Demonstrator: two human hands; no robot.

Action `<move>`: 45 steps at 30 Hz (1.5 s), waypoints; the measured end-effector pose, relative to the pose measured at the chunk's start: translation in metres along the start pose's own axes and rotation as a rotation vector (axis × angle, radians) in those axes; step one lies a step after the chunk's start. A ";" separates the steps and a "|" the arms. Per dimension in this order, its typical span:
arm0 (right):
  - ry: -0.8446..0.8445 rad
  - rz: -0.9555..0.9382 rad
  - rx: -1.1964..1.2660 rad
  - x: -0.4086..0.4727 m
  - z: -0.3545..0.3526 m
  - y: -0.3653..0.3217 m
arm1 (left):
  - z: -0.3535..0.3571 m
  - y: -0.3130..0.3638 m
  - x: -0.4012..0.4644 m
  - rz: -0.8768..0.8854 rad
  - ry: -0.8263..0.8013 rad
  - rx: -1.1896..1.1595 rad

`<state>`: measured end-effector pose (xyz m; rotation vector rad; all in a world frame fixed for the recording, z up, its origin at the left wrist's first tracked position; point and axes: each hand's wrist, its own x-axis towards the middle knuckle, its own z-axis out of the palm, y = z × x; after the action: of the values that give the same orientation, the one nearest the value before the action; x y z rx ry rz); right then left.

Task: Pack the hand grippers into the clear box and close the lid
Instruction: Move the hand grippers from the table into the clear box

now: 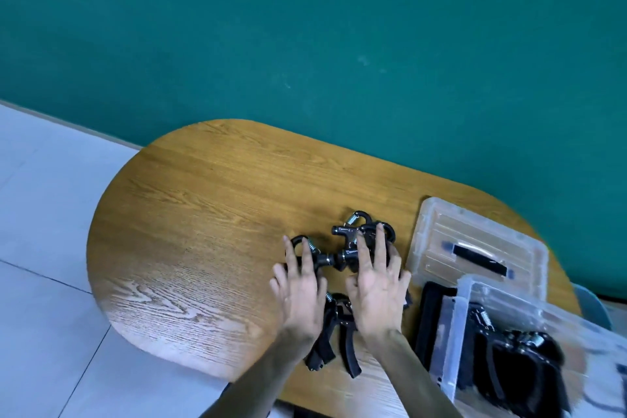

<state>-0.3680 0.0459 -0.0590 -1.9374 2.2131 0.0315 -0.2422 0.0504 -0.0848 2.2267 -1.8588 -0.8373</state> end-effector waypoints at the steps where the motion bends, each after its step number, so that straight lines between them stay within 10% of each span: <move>1: 0.016 0.002 0.007 0.000 -0.005 0.004 | -0.003 0.006 0.000 -0.003 0.011 -0.003; 20: 0.297 0.327 0.044 -0.056 -0.100 0.183 | 0.025 0.210 -0.080 0.304 0.068 -0.062; 45: 0.205 0.586 0.191 -0.126 -0.043 0.296 | 0.138 0.255 -0.141 0.459 -0.008 0.093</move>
<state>-0.6495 0.2050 -0.0303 -1.1895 2.7227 -0.2918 -0.5437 0.1573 -0.0445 1.7228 -2.3194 -0.6856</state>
